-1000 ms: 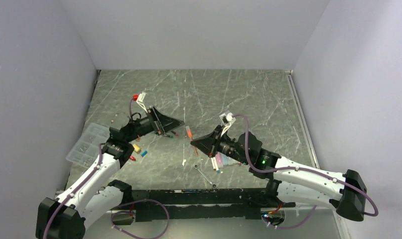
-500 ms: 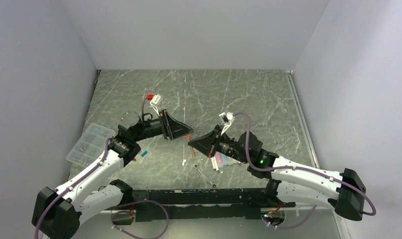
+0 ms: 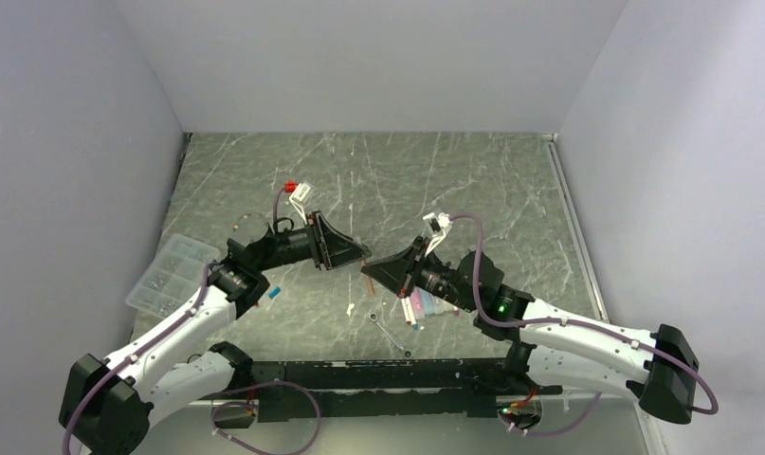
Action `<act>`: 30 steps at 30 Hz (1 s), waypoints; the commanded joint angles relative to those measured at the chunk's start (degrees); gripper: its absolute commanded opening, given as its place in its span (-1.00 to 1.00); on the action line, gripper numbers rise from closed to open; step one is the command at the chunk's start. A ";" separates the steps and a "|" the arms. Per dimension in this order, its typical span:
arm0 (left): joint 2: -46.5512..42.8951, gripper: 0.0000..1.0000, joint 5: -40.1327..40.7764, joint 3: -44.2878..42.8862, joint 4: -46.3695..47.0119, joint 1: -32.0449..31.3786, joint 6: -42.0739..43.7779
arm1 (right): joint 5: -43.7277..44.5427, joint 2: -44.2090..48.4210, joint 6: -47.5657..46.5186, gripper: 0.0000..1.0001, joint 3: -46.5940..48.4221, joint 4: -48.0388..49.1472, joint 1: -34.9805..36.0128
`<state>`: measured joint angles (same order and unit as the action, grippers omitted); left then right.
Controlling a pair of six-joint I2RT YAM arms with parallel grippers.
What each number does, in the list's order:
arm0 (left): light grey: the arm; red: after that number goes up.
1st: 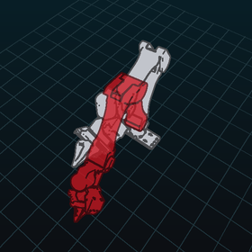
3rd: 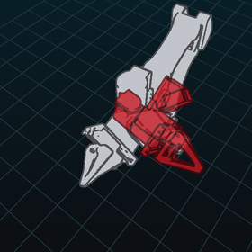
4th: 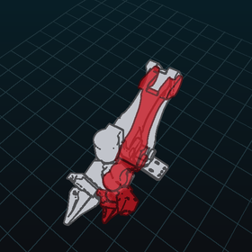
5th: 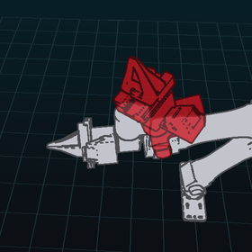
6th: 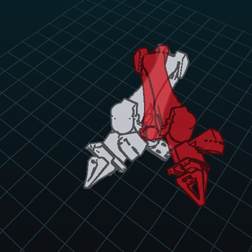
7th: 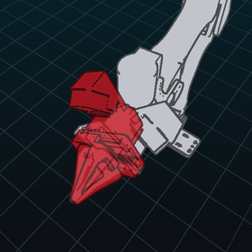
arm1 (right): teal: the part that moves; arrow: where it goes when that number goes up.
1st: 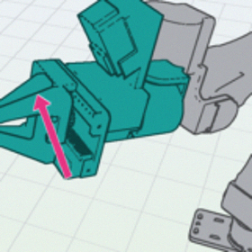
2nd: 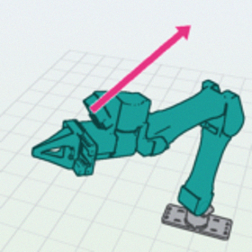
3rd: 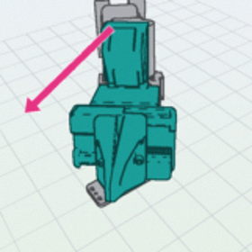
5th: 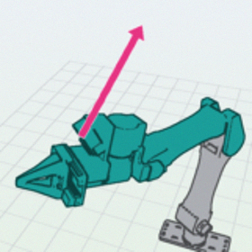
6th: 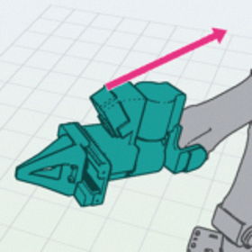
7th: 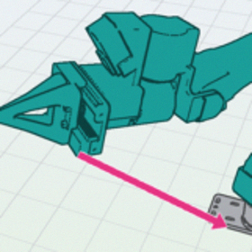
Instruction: Open the pen caps
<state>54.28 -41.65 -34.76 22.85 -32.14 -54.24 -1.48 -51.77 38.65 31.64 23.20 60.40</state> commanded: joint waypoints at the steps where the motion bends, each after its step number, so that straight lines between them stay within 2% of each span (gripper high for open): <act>1: -0.44 -0.22 0.23 -1.65 1.31 -0.55 1.06 | 2.46 1.24 0.45 -1.00 -0.52 2.21 -0.31; 5: -0.75 -0.39 0.68 -1.75 0.96 -0.64 1.39 | 2.49 1.04 0.71 -1.00 -0.85 2.37 -0.28; 7: -0.84 -0.41 1.11 -1.84 0.53 -0.73 1.58 | 2.37 1.00 0.72 -1.00 -0.89 2.33 -0.28; 9: -0.93 -0.32 1.63 -1.89 0.40 -0.73 1.55 | 2.35 0.90 0.73 -1.00 -0.90 2.21 -0.29; 12: -1.05 -0.06 2.41 -1.89 0.16 -0.73 1.35 | 2.27 0.86 0.76 -1.00 -0.96 2.19 -0.28; 14: -1.11 -0.04 2.57 -1.80 0.47 -0.73 1.18 | 2.28 0.83 0.81 -1.00 -1.04 2.12 -0.28; 17: -0.94 -0.28 2.30 -1.63 0.88 -0.77 1.07 | 2.34 0.73 0.80 -1.00 -1.05 2.11 -0.28; 23: -1.15 -1.00 2.32 -1.45 1.01 -0.82 1.23 | 1.80 0.09 0.73 -1.00 -0.51 0.97 -0.28; 24: -1.19 -1.00 2.48 -1.51 0.71 -0.77 1.32 | 1.75 -0.38 0.61 -0.89 0.39 -0.26 -0.36; 26: -1.41 -1.00 2.54 -1.69 -0.07 -0.81 1.70 | -1.28 -1.31 -0.27 -0.39 2.35 -3.30 -0.73; 27: -1.57 -1.00 2.46 -1.75 -0.31 -0.82 1.88 | -2.31 -1.35 -0.59 -0.20 3.08 -4.65 -0.99; 28: -1.69 -1.00 2.36 -1.84 -0.80 -0.82 2.05 | -3.46 -1.16 -0.86 -0.06 3.50 -5.46 -1.41; 30: -1.95 -1.00 1.99 -2.06 -1.23 -0.82 2.28 | -6.01 -0.49 -0.75 0.06 3.92 -6.82 -2.67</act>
<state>53.84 -39.35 -34.76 21.17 -32.82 -53.49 -2.24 -52.97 38.79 32.16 19.49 59.42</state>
